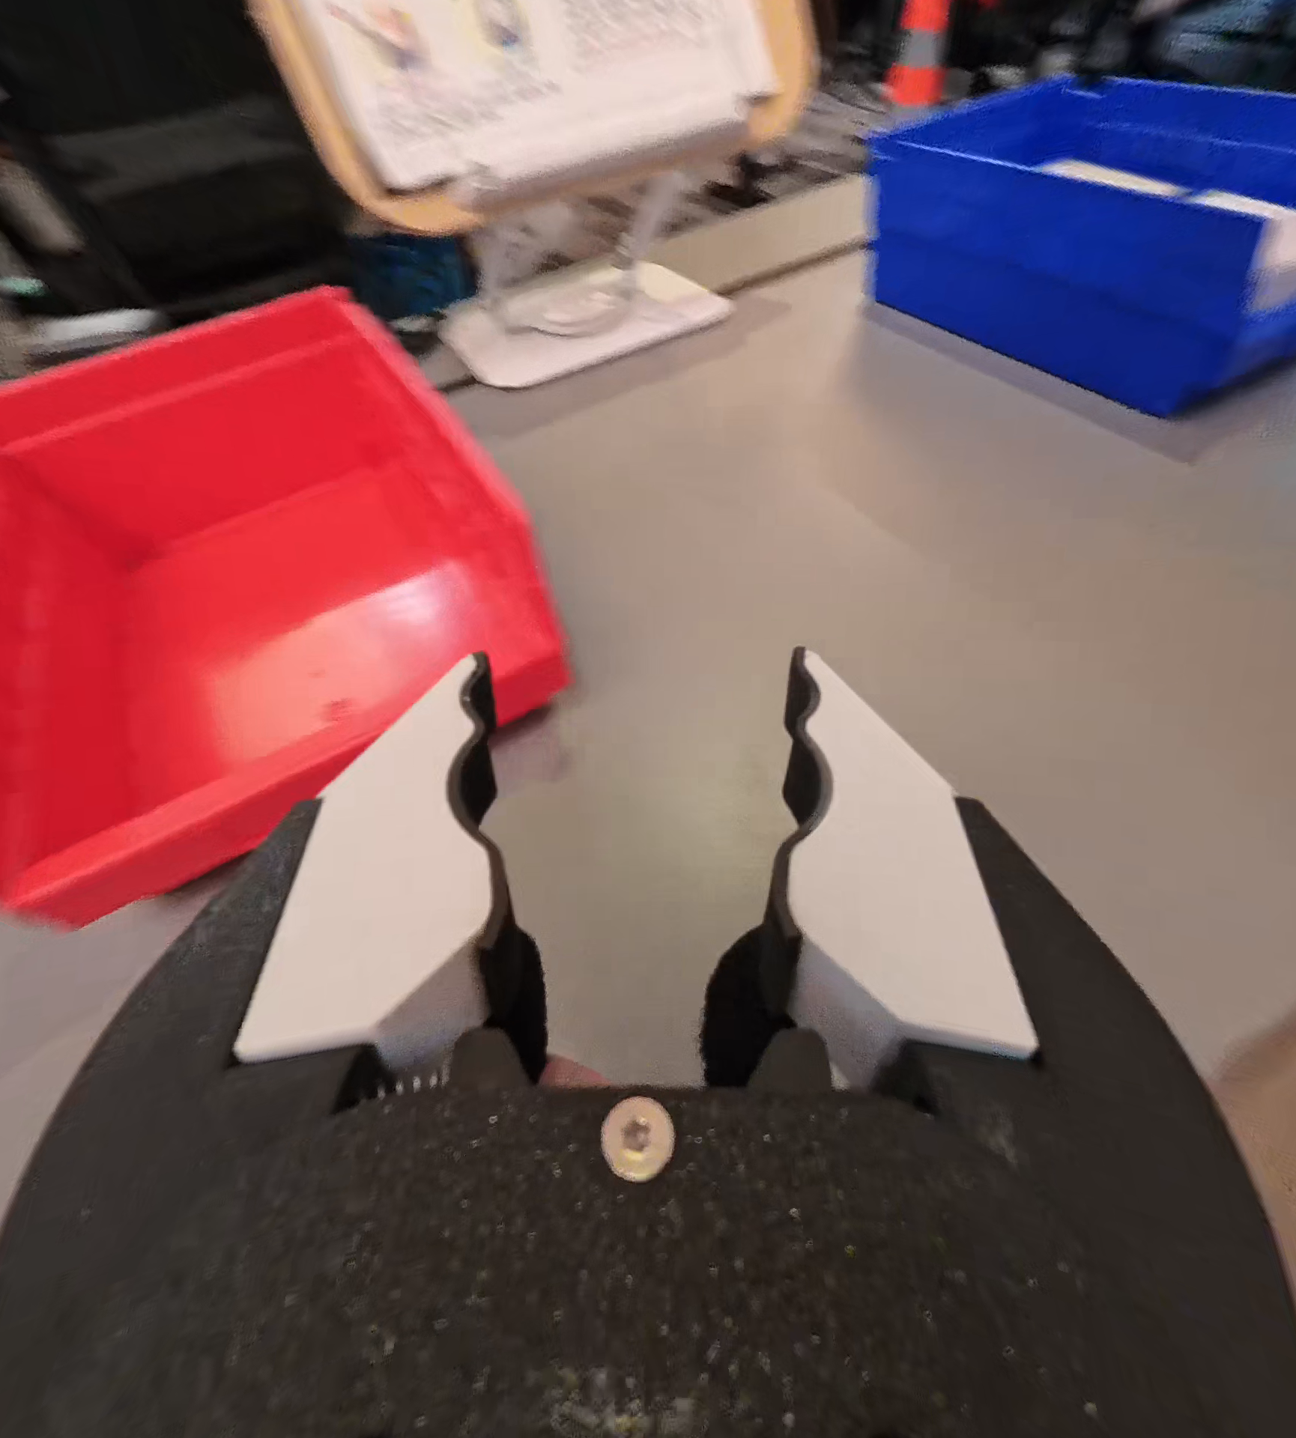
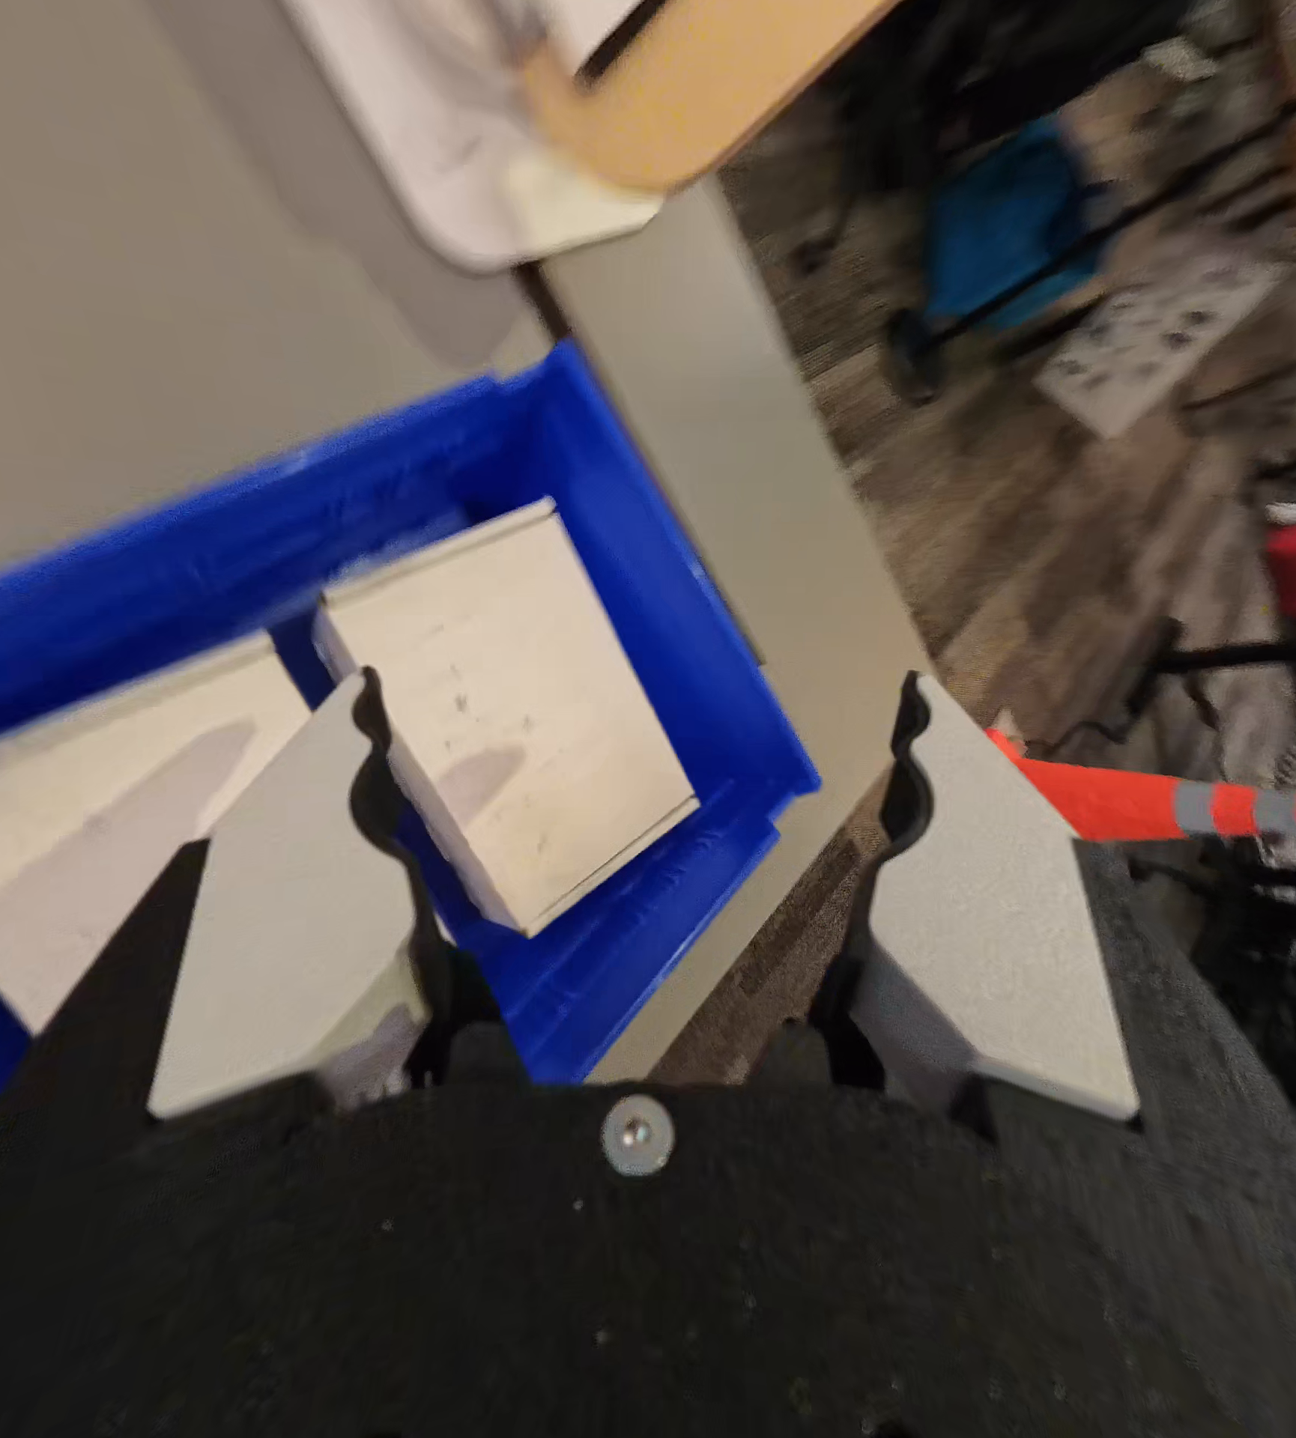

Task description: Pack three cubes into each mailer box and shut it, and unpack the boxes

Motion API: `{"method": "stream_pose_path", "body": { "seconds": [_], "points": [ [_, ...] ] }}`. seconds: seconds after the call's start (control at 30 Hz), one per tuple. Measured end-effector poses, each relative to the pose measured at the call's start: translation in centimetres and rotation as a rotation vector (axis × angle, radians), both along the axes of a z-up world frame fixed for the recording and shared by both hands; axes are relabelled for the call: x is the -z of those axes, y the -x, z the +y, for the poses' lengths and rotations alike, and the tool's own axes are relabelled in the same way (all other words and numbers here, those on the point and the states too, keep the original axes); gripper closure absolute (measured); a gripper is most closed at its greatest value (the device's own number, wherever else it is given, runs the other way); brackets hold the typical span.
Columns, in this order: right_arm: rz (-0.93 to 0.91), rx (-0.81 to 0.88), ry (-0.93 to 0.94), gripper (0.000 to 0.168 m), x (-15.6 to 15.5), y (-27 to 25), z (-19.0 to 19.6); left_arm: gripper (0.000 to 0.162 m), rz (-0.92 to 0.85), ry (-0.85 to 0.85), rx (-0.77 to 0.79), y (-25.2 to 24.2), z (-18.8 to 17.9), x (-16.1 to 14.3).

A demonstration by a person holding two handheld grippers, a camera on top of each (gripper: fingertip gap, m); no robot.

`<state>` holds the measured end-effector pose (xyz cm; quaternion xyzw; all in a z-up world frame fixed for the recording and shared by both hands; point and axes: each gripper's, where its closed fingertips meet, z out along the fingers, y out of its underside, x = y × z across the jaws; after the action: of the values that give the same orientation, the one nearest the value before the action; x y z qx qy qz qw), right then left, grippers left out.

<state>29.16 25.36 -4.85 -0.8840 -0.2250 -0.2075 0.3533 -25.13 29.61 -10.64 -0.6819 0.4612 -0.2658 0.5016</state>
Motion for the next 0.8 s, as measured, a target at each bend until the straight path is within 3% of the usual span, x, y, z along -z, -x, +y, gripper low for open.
{"method": "stream_pose_path", "body": {
  "seconds": [0.07,0.13,0.23,0.3,0.43,0.53,0.8],
  "points": [
    [0.029,0.101,-0.168,0.044,-3.4,1.5,-1.8,0.098,-0.030,-0.029,-0.193,2.3,2.7,-0.4],
    [0.085,0.228,-0.336,0.051,-5.4,3.3,-4.4,0.094,-0.033,0.004,-0.270,3.5,3.8,0.3],
    [0.199,0.439,-0.642,0.087,-6.6,6.3,-9.0,0.089,-0.001,0.045,-0.342,4.7,4.8,1.2],
    [0.271,0.504,-0.727,0.091,-5.0,9.0,-11.7,0.086,-0.009,0.061,-0.359,4.9,5.2,1.3],
    [0.405,0.677,-0.689,0.098,2.5,13.2,-15.9,0.085,0.013,0.054,-0.404,5.6,5.9,1.7],
    [0.529,0.728,-0.601,0.098,7.2,15.6,-17.0,0.088,0.064,0.014,-0.461,6.3,6.9,2.3],
    [0.629,0.713,-0.533,0.098,9.7,16.1,-16.1,0.090,0.062,0.103,-0.459,6.5,7.6,3.8]
  ]
}}
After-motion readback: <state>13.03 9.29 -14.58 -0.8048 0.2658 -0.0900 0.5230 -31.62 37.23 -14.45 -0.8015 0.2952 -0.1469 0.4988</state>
